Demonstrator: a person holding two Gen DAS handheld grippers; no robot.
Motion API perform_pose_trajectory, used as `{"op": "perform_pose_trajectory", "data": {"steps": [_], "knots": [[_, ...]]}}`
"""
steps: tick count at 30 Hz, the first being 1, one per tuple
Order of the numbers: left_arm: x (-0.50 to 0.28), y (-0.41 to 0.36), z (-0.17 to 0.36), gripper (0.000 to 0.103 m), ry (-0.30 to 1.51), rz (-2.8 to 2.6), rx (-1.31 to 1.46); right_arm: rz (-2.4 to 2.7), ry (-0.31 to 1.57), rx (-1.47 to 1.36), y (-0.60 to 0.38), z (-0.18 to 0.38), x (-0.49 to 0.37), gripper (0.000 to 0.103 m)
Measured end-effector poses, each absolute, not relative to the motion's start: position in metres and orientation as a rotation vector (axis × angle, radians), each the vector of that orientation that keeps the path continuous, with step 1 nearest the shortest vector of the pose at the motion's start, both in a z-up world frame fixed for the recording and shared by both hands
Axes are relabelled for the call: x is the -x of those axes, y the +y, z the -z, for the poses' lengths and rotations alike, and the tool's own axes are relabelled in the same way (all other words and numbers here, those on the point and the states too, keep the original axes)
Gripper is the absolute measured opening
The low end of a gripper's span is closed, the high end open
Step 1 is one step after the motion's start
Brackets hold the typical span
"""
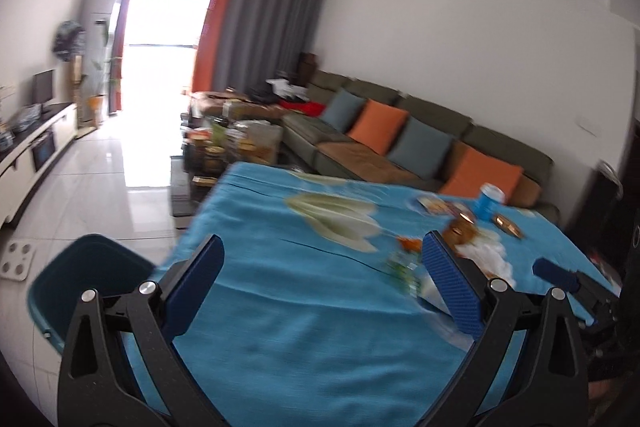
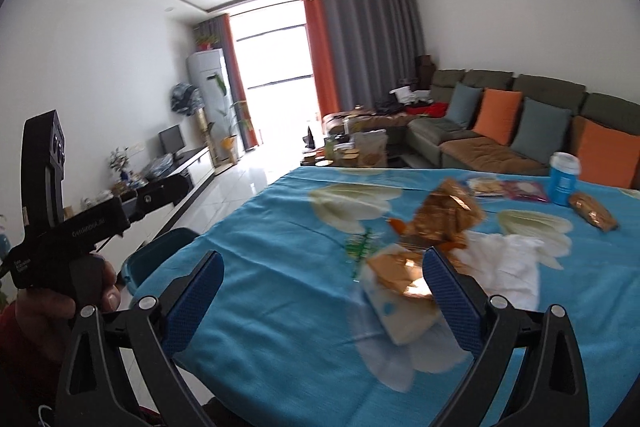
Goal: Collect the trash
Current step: 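Move both tools back toward the remaining trash on the table, then grasp gold foil wrapper with right tool while left tool grips green plastic wrapper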
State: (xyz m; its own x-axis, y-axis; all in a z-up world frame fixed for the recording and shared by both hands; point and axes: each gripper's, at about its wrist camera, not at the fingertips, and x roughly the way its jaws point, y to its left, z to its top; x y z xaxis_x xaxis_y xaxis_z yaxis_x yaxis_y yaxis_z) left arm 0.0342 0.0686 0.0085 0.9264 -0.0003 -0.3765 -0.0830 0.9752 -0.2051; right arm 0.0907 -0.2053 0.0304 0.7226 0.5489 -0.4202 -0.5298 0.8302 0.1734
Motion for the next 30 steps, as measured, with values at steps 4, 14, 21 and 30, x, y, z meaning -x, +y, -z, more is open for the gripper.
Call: {"op": "perform_pose_trajectory", "data": {"steps": [4, 14, 21, 30], "knots": [[-0.045, 0.038, 0.002, 0.097, 0.416, 0.035, 0.178, -0.507, 0.489, -0.087, -0.23, -0.023, -0.097, 0.096], [-0.066, 0.005, 0.023, 0.097, 0.476, 0.14, 0.119, -0.436, 0.551, -0.118, -0.248, -0.005, -0.115, 0.096], [-0.085, 0.012, 0.039, 0.097, 0.528, 0.146, 0.149, -0.418, 0.616, -0.118, -0.243, 0.009, -0.138, 0.094], [-0.105, 0.019, 0.051, 0.097, 0.564, 0.15, 0.166, -0.441, 0.715, -0.18, -0.239, 0.023, -0.166, 0.075]]}}
